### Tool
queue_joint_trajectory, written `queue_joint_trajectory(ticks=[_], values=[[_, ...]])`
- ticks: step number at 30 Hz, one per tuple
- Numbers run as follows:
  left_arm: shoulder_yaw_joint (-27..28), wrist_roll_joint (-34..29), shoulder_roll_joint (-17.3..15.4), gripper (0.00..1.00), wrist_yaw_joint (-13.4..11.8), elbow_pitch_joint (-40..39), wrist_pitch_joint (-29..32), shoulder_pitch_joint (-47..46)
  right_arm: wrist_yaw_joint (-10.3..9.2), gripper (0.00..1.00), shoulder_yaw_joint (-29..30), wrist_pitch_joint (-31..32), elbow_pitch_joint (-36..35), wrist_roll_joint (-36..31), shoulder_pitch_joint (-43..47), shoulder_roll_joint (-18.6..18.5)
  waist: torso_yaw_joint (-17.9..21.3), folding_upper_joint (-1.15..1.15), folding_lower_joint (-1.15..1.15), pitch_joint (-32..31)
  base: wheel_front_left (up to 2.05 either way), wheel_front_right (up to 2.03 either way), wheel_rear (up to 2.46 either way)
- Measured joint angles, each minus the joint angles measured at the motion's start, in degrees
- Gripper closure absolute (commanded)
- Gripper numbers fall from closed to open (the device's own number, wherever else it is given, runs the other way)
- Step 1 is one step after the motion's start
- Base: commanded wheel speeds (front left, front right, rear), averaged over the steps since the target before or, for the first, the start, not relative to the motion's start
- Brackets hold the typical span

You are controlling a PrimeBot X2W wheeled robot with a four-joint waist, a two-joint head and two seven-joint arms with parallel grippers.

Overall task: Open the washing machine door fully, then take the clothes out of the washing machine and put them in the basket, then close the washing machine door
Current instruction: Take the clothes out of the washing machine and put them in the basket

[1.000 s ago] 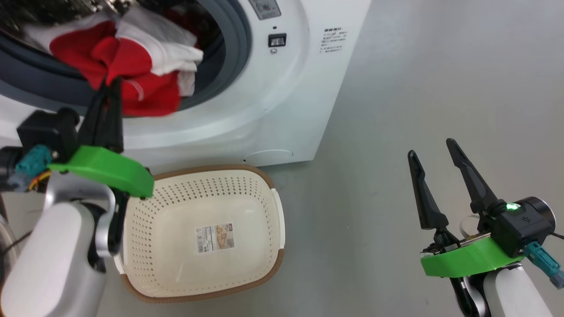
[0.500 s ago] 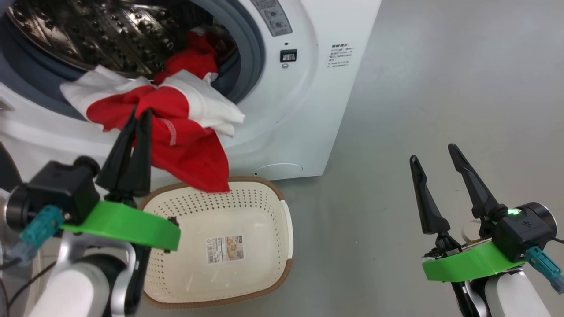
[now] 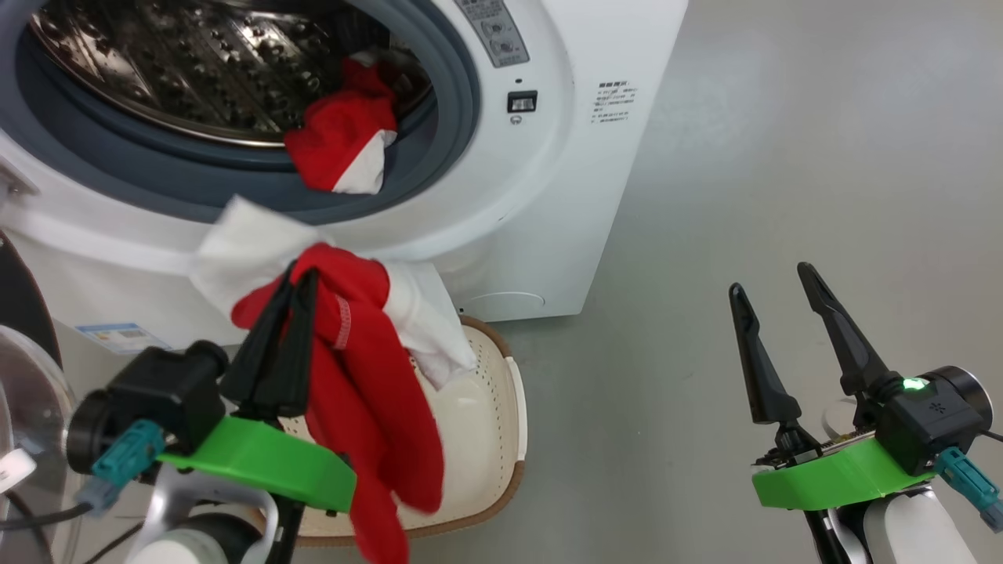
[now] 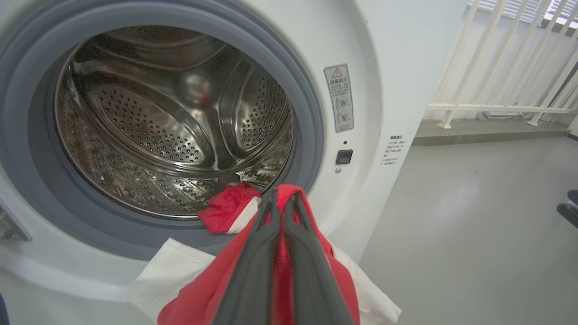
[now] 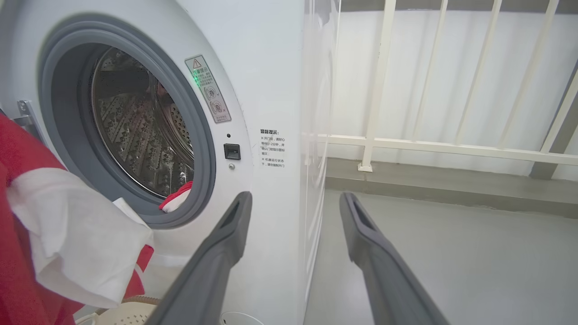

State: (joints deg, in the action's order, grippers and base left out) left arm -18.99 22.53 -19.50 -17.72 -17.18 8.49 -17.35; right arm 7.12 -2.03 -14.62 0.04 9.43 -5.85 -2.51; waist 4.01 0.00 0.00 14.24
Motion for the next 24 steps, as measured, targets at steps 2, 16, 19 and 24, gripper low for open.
queue_joint_trajectory(ticks=[2, 16, 19, 24], values=[[-0.38, 0.67, 0.66, 1.0, 0.03, 2.31, -0.33, 0.35, 0.0, 0.0, -0.07, 0.0, -0.1, 0.0, -0.02, 0.01, -0.01, 0.0, 0.0, 0.53, 0.0, 0.0, 0.0], [-1.68, 3.57, 3.76, 1.0, 4.2, 23.17, -7.47, -0.45, 0.0, 0.0, -0.44, 0.0, -0.14, 0.01, -0.6, 0.0, 0.93, 0.0, 0.0, 4.76, 0.0, 0.0, 0.0], [-2.02, 3.71, 4.35, 1.0, 4.94, 27.49, -8.71, -1.86, 0.0, 0.0, -0.53, 0.0, -0.15, 0.04, -1.32, 0.0, 1.2, 0.0, 0.0, 5.77, 0.0, 0.0, 0.0], [-2.26, 3.87, 5.23, 1.0, 6.28, 35.79, -10.71, -4.46, 0.0, 0.0, -0.63, -0.01, -0.19, 0.15, -1.77, 0.0, 1.76, 0.0, 0.0, 8.03, 0.0, 0.0, 0.0]])
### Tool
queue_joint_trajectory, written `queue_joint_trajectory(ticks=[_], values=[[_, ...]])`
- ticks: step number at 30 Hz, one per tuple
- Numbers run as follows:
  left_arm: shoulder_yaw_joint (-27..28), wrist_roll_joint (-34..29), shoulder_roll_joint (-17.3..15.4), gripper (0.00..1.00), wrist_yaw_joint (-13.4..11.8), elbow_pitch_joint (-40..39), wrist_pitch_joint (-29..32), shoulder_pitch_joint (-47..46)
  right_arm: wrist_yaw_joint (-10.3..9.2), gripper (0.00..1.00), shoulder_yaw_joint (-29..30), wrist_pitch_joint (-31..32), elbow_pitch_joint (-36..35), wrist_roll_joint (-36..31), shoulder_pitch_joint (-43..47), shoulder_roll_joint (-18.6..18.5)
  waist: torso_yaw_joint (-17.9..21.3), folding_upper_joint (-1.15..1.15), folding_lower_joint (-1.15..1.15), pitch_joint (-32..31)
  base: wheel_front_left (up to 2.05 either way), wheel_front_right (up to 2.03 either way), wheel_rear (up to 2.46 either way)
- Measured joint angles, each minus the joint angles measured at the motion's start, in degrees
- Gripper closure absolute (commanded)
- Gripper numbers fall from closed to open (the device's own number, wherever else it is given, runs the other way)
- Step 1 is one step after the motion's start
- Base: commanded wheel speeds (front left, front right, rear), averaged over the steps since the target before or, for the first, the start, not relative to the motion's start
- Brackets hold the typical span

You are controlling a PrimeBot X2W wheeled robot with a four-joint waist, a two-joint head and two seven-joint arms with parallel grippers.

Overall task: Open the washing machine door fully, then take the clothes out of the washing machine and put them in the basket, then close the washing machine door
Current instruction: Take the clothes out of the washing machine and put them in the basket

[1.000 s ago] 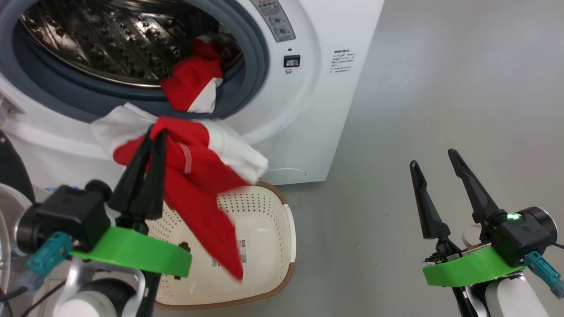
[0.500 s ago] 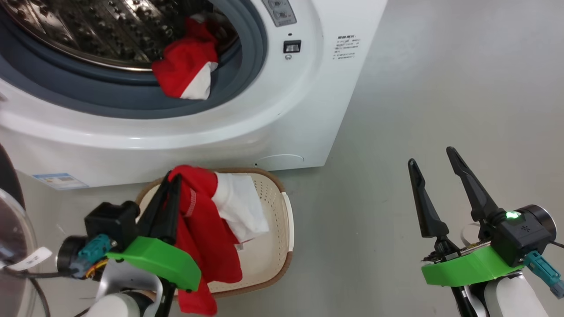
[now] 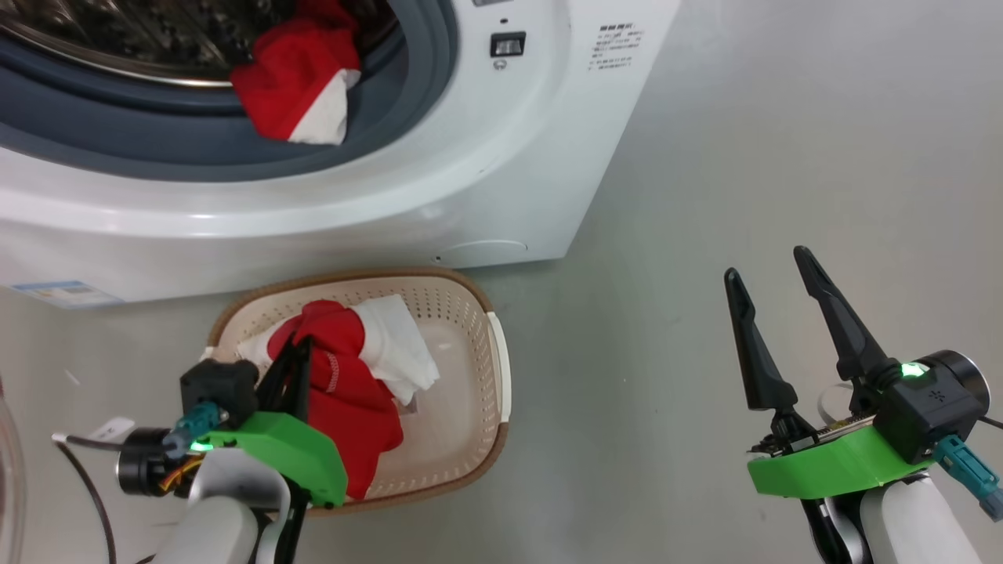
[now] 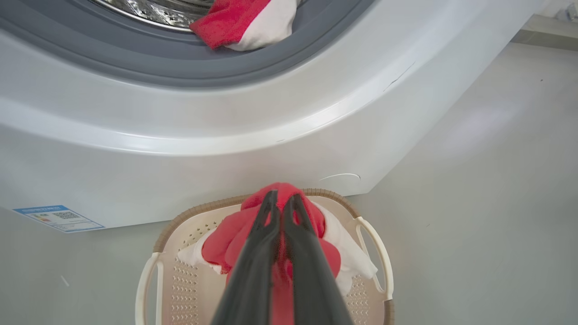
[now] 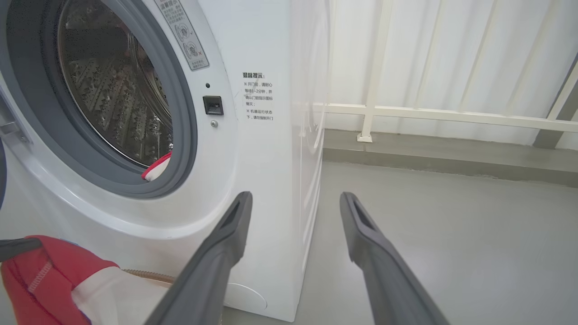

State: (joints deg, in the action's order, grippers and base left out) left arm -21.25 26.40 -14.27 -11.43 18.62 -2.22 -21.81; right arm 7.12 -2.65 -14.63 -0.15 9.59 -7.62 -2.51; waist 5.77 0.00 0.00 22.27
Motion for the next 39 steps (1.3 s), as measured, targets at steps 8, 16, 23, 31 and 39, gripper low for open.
queue_joint_trajectory(ticks=[8, 16, 23, 31, 39], values=[[-0.69, 0.44, 1.62, 1.0, 2.63, 11.32, -2.41, -5.33, 0.0, 0.0, -0.38, 0.0, 0.01, 0.04, -2.4, -0.01, 0.71, 0.0, 0.0, 3.76, 0.0, 0.0, 0.0], [-0.89, 2.0, 3.89, 1.0, 5.53, 24.68, -4.66, -10.93, 0.0, 0.0, -1.6, -0.01, 0.05, 0.6, -3.91, -0.01, 1.7, 0.0, 0.0, 7.09, 0.0, 0.0, 0.0], [-0.89, 2.65, 4.75, 1.0, 8.03, 35.28, -7.03, -16.1, 0.0, 0.0, -1.77, -0.01, -0.02, 0.59, -4.59, -0.02, 2.75, 0.0, 0.0, 9.4, 0.0, 0.0, 0.0], [-0.94, 3.03, 5.97, 1.0, 9.98, 44.32, -8.57, -20.74, 0.0, 0.0, -2.02, -0.01, -0.22, 0.59, -4.82, -0.02, 3.69, 0.0, 0.0, 11.47, 0.0, 0.0, 0.0], [-1.02, 3.21, 6.09, 1.0, 10.95, 51.35, -9.25, -24.9, 0.0, 0.0, -2.41, -0.01, -0.67, 0.59, -6.76, -0.02, 4.8, 0.0, 0.0, 14.06, 0.0, 0.0, 0.0]])
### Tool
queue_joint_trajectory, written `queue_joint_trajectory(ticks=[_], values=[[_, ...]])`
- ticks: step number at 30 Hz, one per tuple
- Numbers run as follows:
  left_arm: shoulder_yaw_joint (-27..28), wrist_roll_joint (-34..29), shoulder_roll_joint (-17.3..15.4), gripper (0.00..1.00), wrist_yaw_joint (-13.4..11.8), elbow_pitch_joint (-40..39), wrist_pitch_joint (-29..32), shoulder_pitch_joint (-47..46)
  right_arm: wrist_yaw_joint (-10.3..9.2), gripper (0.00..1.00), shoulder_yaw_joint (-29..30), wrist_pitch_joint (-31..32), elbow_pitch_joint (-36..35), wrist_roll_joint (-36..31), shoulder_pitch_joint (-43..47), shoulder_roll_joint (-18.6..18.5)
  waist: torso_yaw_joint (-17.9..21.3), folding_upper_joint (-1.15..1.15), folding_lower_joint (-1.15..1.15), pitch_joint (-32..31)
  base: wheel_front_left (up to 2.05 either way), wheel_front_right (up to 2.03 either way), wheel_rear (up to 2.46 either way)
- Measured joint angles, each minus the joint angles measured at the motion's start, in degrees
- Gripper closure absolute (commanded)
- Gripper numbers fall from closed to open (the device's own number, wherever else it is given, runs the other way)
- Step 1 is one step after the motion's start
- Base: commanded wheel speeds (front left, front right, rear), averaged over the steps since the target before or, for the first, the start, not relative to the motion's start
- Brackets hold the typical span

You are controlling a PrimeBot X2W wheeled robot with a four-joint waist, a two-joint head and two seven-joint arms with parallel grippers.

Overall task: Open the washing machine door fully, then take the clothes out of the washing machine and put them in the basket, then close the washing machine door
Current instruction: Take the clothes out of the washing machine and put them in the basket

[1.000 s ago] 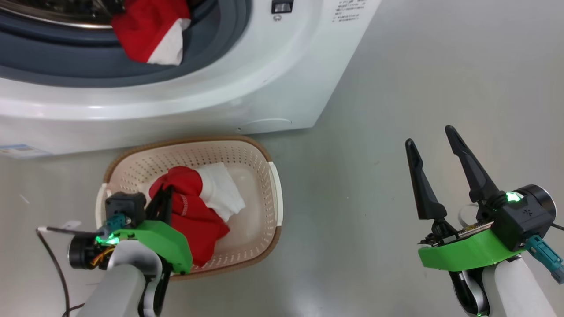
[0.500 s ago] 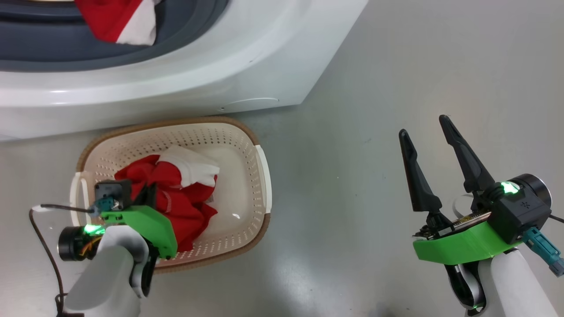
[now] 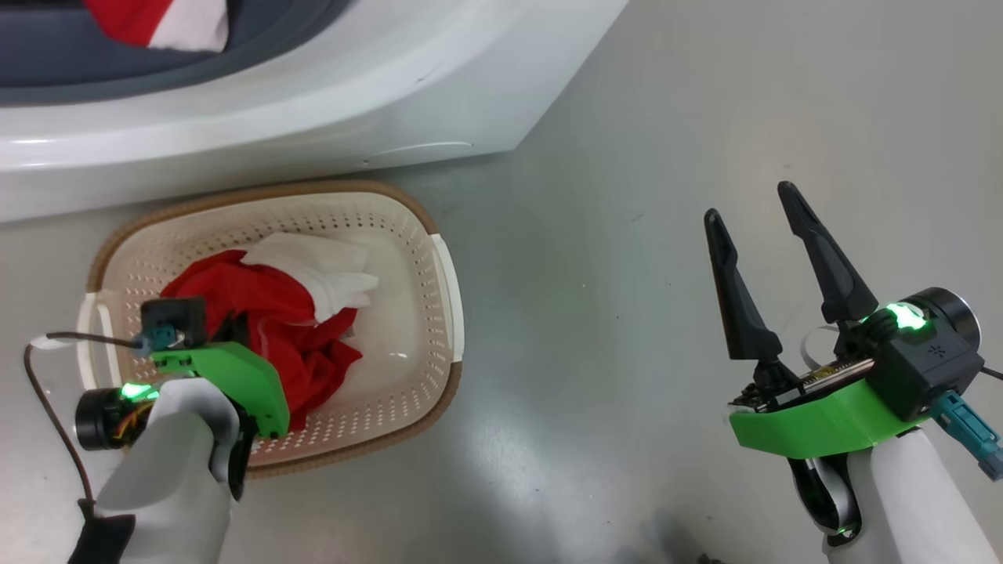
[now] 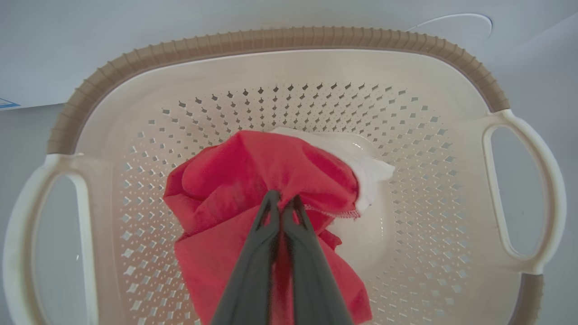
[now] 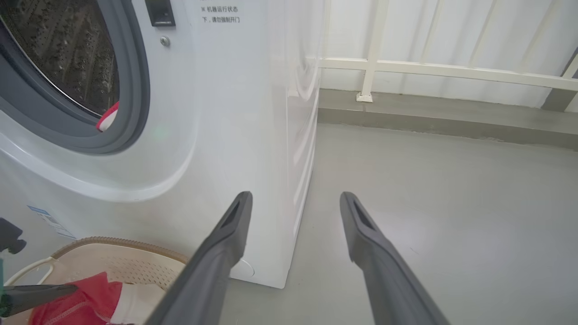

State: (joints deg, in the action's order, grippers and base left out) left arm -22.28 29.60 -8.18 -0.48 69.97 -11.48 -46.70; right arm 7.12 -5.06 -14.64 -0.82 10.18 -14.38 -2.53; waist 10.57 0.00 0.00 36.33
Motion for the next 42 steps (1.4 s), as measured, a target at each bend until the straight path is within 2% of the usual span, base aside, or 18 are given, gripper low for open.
queue_joint_trajectory(ticks=[7, 9, 10, 11, 12, 13, 23, 33, 38, 42], values=[[0.03, 0.53, -0.04, 1.0, 0.08, 2.72, -0.23, -1.24, 0.0, 0.0, -1.04, 0.0, -0.02, 0.0, -0.76, 0.0, 0.99, 0.0, 0.0, 2.08, 0.0, 0.0, 0.0], [0.03, 0.6, -0.07, 0.66, 0.08, 2.92, -0.31, -1.81, 0.0, 0.0, -1.05, 0.0, -0.02, 0.0, -1.43, 0.0, 1.24, 0.0, 0.0, 2.48, 0.0, 0.0, 0.0], [0.01, 0.6, -0.07, 0.53, 0.08, 3.0, -0.31, -2.0, 0.0, 0.0, -1.05, 0.0, -0.01, 0.0, -1.46, 0.0, 1.36, 0.0, 0.0, 2.63, 0.0, 0.0, 0.0], [-0.01, 0.62, -0.07, 0.53, 0.08, 3.1, -0.31, -2.14, 0.0, 0.0, -1.07, 0.0, 0.03, 0.01, -1.45, 0.0, 1.46, 0.0, 0.0, 2.73, 0.0, 0.0, 0.0], [-0.03, 0.65, -0.08, 0.23, 0.07, 3.25, -0.31, -2.34, 0.0, 0.0, -1.09, 0.0, 0.03, 0.01, -1.45, 0.0, 1.55, 0.0, 0.0, 2.8, 0.0, 0.0, 0.0], [-0.08, 0.66, -0.08, 0.0, 0.07, 3.33, -0.31, -2.57, 0.0, 0.0, -1.09, 0.0, 0.1, 0.02, -1.45, 0.0, 1.57, 0.0, 0.0, 2.78, 0.0, 0.0, 0.0], [-1.01, 0.69, 0.16, 0.0, 0.05, 3.78, -0.81, -2.72, 0.0, 0.0, -1.0, 0.0, 0.79, 0.4, -1.44, 0.0, 0.99, 0.0, 0.0, 0.62, 0.0, 0.0, 0.0], [-1.21, 1.16, 1.9, 0.0, 0.52, 3.53, -2.32, -2.22, 0.0, 0.0, -0.98, 0.0, 1.69, 0.32, -1.34, -0.03, -0.57, 0.0, 0.0, -3.33, 0.0, 0.0, 0.0], [-0.94, 1.19, 1.88, 0.0, 0.51, 0.77, -2.81, -0.38, 0.0, 0.0, -0.9, 0.0, 2.3, 0.32, -1.14, -0.15, -1.38, 0.0, 0.0, -5.74, 0.0, 0.0, 0.0], [0.32, 1.14, 1.78, 0.0, 0.13, -5.63, -2.82, 1.8, 0.0, 0.0, -0.71, 0.0, 2.75, 0.32, -0.99, -0.23, -1.99, 0.0, 0.0, -7.84, 0.0, 0.0, 0.0]])
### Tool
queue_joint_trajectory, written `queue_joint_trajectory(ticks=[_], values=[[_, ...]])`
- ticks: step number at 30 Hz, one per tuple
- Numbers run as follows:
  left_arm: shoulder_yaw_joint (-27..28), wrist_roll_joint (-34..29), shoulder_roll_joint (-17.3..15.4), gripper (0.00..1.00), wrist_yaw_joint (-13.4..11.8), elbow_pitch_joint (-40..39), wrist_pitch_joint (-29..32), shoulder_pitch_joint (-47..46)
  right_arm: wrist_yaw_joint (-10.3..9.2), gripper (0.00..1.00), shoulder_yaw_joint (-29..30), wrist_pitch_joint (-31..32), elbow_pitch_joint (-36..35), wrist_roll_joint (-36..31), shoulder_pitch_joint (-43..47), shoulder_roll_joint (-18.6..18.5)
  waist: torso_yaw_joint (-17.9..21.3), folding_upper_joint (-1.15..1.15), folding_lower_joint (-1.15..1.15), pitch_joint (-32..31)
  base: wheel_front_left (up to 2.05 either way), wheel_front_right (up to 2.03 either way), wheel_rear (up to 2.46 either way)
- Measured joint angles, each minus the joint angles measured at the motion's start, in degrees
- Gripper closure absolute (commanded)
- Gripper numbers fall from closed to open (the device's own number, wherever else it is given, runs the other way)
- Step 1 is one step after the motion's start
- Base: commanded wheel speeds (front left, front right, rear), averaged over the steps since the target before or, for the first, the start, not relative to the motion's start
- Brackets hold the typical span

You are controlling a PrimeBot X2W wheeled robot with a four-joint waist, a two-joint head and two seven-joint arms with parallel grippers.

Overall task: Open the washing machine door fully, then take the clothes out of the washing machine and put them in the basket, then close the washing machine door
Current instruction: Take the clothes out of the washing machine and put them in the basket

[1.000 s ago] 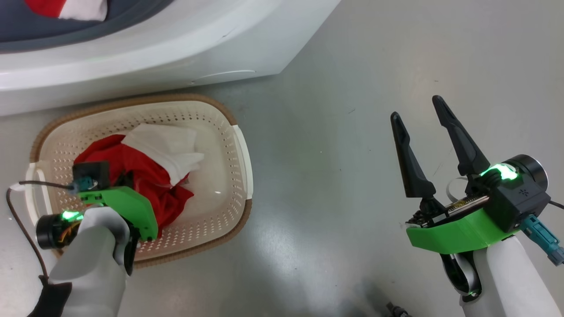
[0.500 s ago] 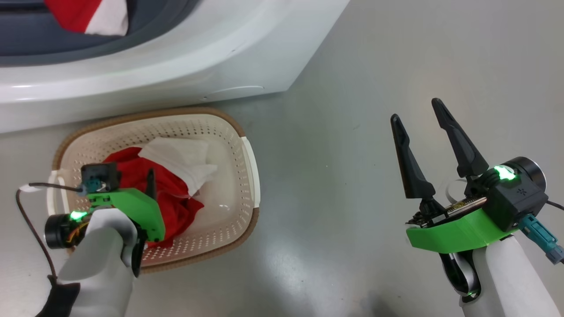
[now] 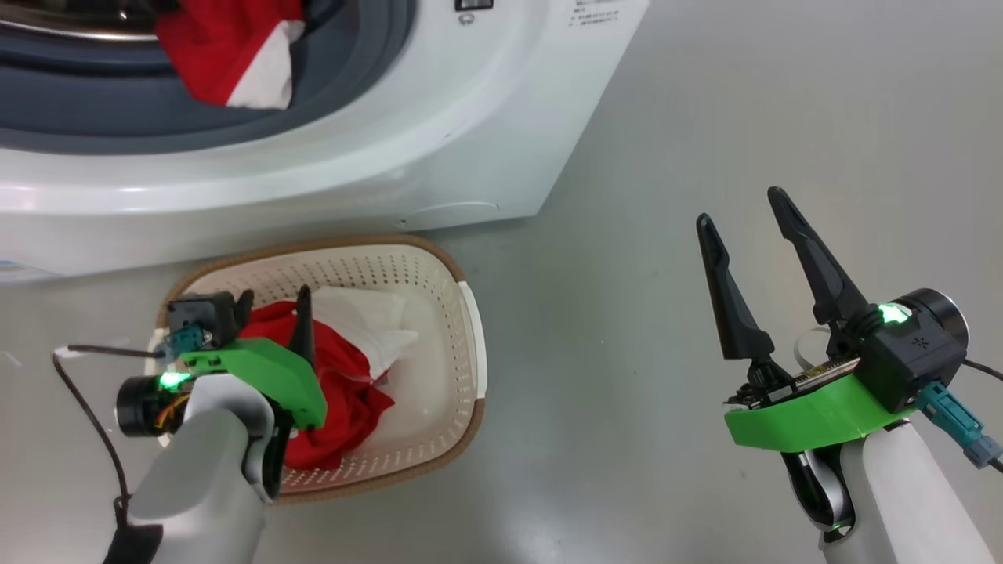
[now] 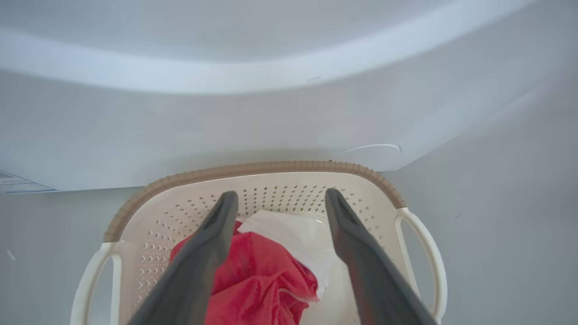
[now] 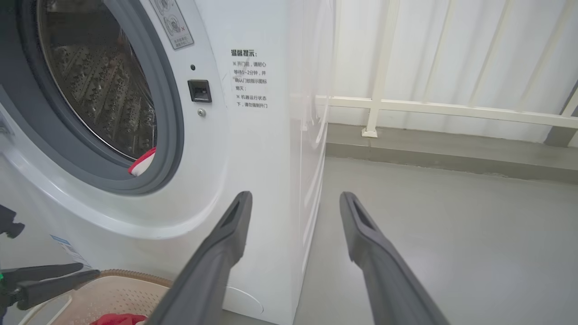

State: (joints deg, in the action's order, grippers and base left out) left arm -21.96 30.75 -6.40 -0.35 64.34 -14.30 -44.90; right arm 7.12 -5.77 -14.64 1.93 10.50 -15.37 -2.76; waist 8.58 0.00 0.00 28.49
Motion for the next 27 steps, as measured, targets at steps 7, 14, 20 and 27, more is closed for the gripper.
queue_joint_trajectory(ticks=[7, 14, 20, 27], values=[[2.78, -1.41, 0.05, 0.0, -1.85, -12.49, 0.0, 6.8, 0.0, 0.0, 0.41, 0.0, 0.82, -0.01, 1.79, -0.09, -0.9, 0.0, 0.0, -3.83, 0.0, 0.0, 0.0], [5.21, -4.64, -0.03, 0.0, -4.45, -26.02, -0.01, 14.75, 0.0, 0.0, 0.98, 0.0, 1.63, -0.48, 3.14, -0.09, -1.65, 0.0, 0.0, -8.43, 0.0, 0.0, 0.0], [6.98, -7.5, -0.14, 0.0, -5.76, -36.72, -0.01, 21.19, 0.0, 0.0, 1.25, 0.0, 2.59, -0.48, 5.65, -0.09, -2.03, 0.0, 0.0, -12.12, 0.0, 0.0, 0.0], [8.37, -10.06, -0.3, 0.0, -6.26, -45.93, -0.08, 28.43, 0.0, 0.0, 1.76, 0.0, 3.05, -0.49, 8.15, -0.08, -2.4, 0.0, 0.0, -16.45, 0.0, 0.0, 0.0]])
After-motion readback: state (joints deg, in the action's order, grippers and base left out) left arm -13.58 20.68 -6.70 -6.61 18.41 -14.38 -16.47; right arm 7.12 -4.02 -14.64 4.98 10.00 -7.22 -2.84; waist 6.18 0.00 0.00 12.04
